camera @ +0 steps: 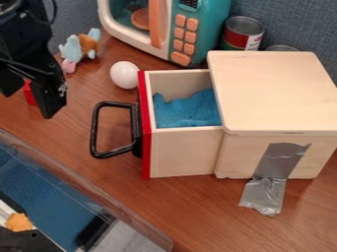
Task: Put a red thing into the drawer
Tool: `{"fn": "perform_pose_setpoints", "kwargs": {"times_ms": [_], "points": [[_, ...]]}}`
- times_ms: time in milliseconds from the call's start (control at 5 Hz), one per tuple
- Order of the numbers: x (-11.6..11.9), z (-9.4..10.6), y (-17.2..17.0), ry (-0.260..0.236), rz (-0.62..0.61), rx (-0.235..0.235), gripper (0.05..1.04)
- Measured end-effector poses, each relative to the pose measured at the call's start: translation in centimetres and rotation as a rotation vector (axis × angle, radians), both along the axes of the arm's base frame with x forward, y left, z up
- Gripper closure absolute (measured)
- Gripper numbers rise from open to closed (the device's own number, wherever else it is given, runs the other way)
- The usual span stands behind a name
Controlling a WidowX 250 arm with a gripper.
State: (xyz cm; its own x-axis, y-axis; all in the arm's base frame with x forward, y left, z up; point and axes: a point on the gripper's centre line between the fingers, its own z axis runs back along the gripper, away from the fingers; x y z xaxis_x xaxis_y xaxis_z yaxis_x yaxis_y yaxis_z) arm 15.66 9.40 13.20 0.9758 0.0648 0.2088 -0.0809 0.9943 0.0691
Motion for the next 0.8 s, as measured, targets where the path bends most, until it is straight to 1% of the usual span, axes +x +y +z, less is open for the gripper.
{"fn": "perform_pose_setpoints", "kwargs": {"times_ms": [200, 400, 600, 800], "points": [[0.0, -0.1, 0.0, 0.003, 0.000, -0.002, 0.084], [0.6, -2.5, 4.2, 0.053, 0.125, -0.028, 0.084], [1.3, -4.3, 7.5, 0.062, 0.192, -0.008, 0.084], [1.6, -5.8, 10.8, 0.076, 0.260, -0.006, 0.084]]}}
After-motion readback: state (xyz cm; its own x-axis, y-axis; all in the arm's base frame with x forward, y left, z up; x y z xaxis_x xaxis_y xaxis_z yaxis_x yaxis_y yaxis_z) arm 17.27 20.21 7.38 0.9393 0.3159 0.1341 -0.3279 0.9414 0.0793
